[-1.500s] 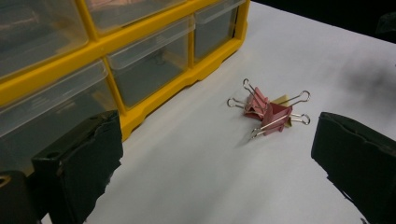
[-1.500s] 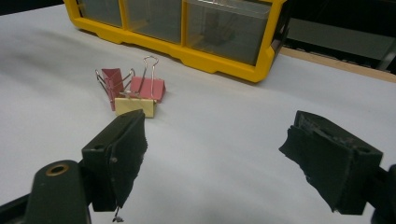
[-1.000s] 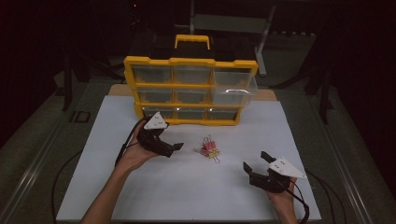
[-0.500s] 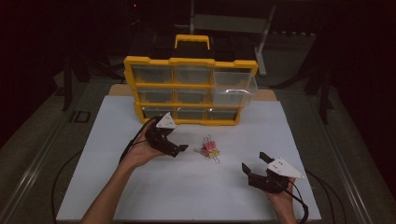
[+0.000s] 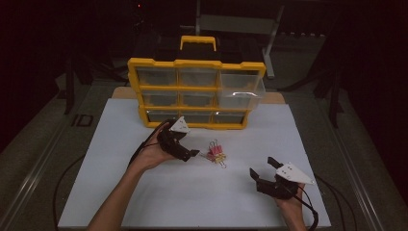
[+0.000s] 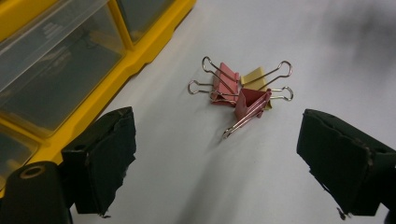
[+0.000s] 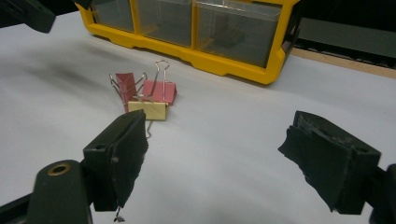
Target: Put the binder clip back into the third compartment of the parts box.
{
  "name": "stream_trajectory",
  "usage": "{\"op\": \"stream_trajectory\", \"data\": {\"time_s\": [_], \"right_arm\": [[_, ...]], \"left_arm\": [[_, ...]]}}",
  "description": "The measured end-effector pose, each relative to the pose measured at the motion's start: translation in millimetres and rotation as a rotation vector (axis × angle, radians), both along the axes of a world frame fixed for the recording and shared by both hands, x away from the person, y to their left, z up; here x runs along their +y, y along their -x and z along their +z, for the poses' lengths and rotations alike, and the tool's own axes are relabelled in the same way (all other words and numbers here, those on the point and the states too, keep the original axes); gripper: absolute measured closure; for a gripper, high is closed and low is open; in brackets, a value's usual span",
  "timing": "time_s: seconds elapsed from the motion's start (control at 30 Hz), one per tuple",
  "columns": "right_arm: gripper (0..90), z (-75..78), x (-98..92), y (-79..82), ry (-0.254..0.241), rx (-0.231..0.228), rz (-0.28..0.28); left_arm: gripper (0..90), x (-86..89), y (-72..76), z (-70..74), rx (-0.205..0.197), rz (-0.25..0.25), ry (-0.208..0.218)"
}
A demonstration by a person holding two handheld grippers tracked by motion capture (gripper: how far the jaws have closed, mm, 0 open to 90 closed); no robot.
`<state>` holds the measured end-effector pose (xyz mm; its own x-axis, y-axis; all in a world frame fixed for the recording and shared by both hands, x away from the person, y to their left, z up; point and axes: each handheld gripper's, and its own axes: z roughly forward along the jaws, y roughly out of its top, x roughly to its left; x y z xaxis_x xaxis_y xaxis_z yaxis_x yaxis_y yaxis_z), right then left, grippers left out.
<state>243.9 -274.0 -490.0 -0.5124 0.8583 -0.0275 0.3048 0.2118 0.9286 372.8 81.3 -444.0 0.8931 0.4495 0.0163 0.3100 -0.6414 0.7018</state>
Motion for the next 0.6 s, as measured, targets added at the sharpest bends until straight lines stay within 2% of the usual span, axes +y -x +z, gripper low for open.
{"op": "stream_trajectory", "data": {"time_s": [0.2, 0.6], "right_arm": [[19.0, -0.2, -0.4, 0.0, 0.001, 0.002, 0.003], [19.2, -0.3, -0.7, -0.1, 0.002, 0.005, 0.007]], "left_arm": [[15.6, -7.1, -3.5, -7.6, 0.009, -0.024, -0.043], [17.5, -17.0, -8.1, -15.8, 0.032, -0.049, -0.088]]}}
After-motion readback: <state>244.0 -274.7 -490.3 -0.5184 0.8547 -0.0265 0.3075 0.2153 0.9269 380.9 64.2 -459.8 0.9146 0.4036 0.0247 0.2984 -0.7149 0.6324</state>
